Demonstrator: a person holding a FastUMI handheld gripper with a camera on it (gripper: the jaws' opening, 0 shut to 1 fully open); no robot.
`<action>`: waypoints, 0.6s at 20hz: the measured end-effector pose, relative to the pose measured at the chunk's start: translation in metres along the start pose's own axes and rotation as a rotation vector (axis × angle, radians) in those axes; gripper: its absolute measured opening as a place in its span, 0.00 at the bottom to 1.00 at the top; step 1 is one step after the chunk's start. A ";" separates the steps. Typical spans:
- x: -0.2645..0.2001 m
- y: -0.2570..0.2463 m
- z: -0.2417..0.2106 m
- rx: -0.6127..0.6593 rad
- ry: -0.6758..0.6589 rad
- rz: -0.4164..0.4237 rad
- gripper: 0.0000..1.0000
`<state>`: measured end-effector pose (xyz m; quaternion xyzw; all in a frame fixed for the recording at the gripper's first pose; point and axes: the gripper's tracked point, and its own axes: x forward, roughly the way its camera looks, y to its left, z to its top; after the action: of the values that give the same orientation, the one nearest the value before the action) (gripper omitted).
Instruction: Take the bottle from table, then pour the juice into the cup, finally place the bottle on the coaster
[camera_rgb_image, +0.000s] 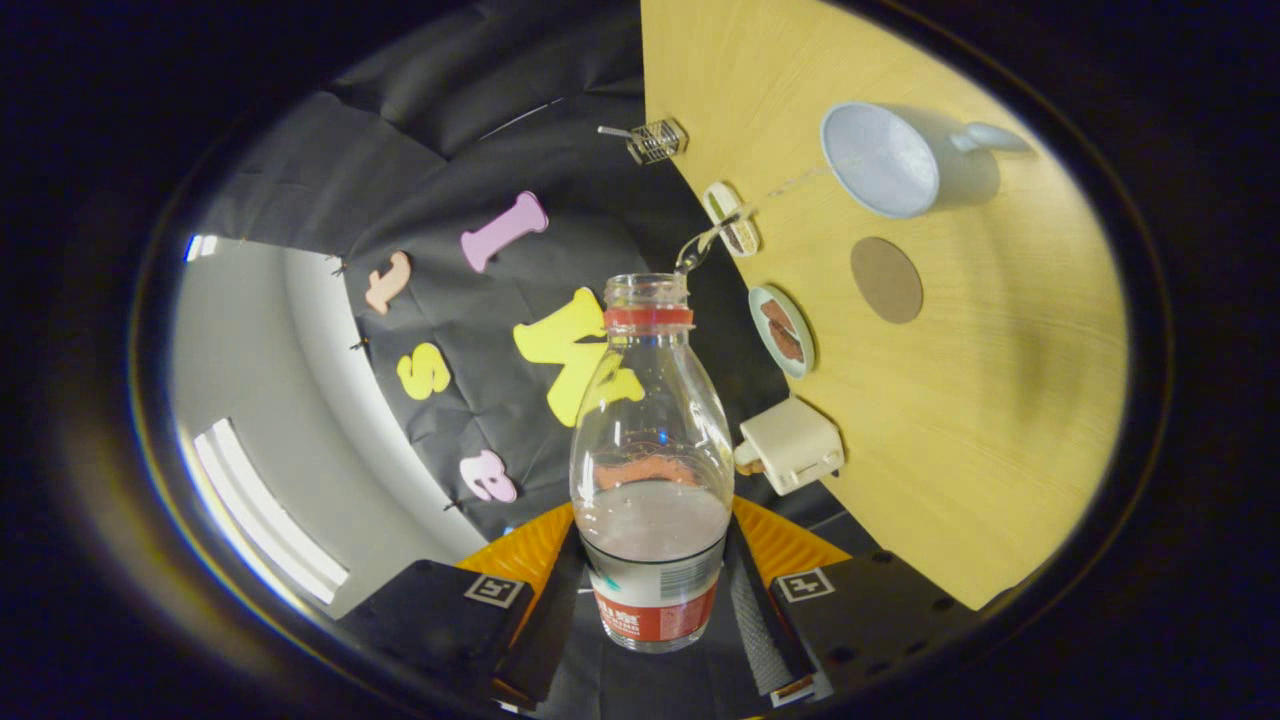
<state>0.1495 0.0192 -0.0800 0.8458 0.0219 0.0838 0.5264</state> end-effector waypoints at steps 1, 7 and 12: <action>0.000 0.000 0.001 0.003 0.001 -0.001 0.77; 0.002 -0.005 0.012 0.060 -0.003 -0.017 0.77; 0.002 -0.006 0.018 0.121 -0.007 -0.028 0.77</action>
<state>0.1545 0.0061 -0.0934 0.8759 0.0368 0.0719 0.4757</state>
